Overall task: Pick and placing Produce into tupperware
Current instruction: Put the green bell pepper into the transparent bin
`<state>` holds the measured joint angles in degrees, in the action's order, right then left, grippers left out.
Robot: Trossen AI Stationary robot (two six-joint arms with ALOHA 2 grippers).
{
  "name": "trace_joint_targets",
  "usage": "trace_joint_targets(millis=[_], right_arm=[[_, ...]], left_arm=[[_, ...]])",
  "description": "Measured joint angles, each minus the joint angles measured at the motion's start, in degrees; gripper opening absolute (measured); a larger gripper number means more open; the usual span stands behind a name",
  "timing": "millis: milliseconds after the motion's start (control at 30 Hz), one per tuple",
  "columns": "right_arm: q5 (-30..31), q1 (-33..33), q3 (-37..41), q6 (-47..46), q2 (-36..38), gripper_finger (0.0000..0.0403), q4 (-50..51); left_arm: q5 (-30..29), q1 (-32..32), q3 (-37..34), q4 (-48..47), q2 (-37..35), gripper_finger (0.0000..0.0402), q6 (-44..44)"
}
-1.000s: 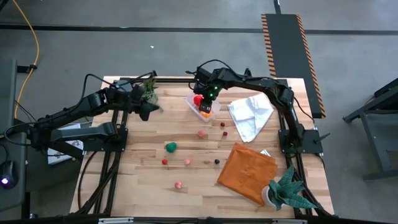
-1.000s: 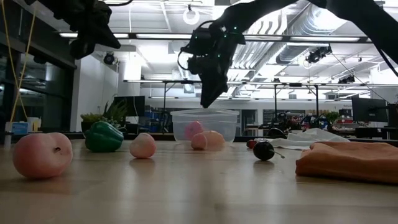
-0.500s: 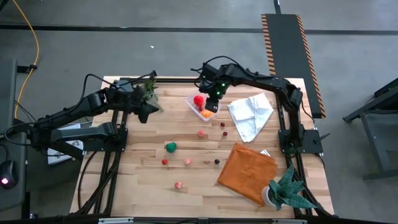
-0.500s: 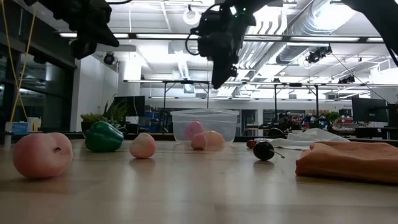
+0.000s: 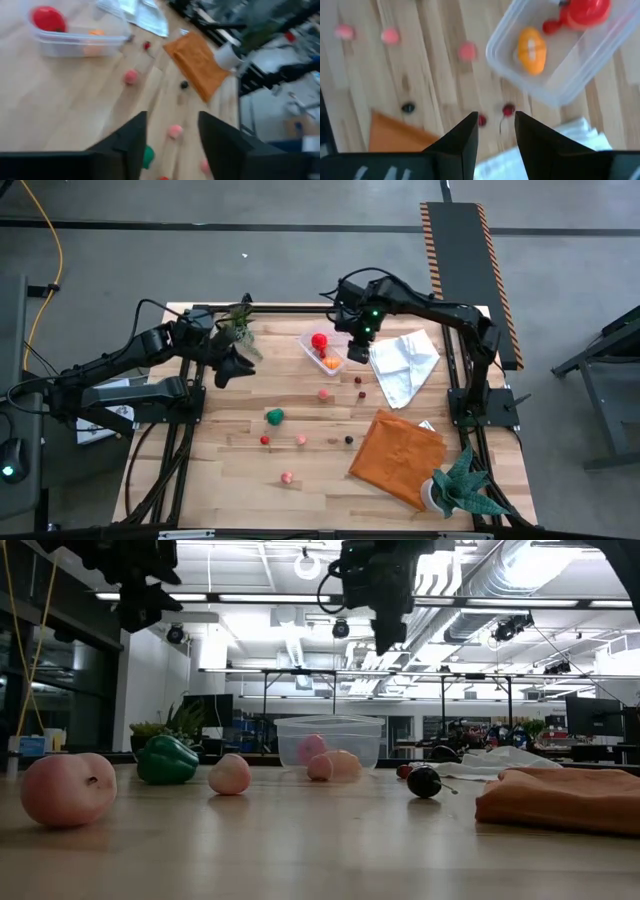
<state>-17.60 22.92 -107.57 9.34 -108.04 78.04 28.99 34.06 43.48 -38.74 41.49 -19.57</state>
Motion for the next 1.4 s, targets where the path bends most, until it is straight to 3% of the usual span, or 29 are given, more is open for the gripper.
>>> trace_joint_targets(millis=[100, 200, 367, 567, 833, 933, 1200, 1400], right_arm=[[0.06, -0.4, 0.0, 2.83, 0.36, 0.0119, 3.78], [0.02, -1.09, 0.0, 5.75, 0.86, 0.0119, 6.02], [-4.15, -2.34, 0.02, 8.75, 3.59, 0.0119, 6.41], [-4.81, -2.85, 0.02, 7.17, 8.75, 0.0119, 4.6], [-0.53, -2.69, 1.13, 4.05, 15.97, 0.0119, 1.98], [-0.38, -2.69, 7.29, 1.75, 20.85, 0.0119, -4.28], [-0.41, -1.78, 34.16, -8.95, 38.94, 0.0119, -22.29], [-1.5, -1.52, 47.5, -17.47, 49.08, 0.0119, -29.12]], left_arm=[[2.28, -2.15, 0.0, 0.07, -0.04, 0.0208, 0.28], [1.86, -6.64, 0.0, 0.29, -0.03, 0.0214, -0.16], [-4.12, -15.06, 0.0, 2.4, 0.01, 0.0177, -3.17], [-12.24, -22.64, 0.02, 4.75, 0.03, 0.0132, -7.3], [-16.23, -27.98, 0.02, 4.87, 0.02, 0.015, -14.29], [-18.02, -29.48, 0.04, 5.02, 0.03, 0.0164, -15.62], [-22.24, -30.75, 0.04, 6.38, 0.02, 0.0172, -15.48], [-24.76, -30.73, 0.07, 4.75, 1.93, 0.0171, -9.55]])
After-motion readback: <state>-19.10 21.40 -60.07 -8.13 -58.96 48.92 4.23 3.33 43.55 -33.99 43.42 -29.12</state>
